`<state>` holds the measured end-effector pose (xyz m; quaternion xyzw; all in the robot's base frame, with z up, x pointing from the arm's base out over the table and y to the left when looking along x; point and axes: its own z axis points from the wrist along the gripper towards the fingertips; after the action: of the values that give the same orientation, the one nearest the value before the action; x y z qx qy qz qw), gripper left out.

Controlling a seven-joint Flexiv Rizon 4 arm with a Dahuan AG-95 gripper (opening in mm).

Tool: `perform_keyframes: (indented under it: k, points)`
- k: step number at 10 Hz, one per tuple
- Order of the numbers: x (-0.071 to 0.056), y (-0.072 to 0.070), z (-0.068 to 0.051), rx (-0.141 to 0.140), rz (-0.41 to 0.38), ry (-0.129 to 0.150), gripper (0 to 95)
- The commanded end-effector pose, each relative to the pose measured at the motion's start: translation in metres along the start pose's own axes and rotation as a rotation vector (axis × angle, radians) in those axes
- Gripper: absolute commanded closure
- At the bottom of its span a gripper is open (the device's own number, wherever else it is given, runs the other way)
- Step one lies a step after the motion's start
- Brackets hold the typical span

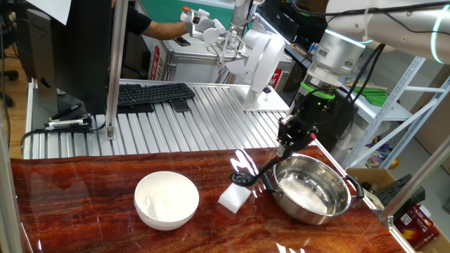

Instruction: Scoop water with a large spoon from one bowl to another

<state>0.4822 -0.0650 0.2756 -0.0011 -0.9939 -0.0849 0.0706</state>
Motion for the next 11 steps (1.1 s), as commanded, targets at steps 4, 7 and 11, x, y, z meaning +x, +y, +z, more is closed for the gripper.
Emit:
perform_keyframes:
  k: [4,7,11]
  points:
    - [0.011,0.014,0.004,-0.002,0.015,-0.011,95.0]
    - [0.016,0.032,-0.001,0.000,0.041,-0.013,95.0]
    - [0.025,0.064,-0.011,0.002,0.071,-0.011,95.0]
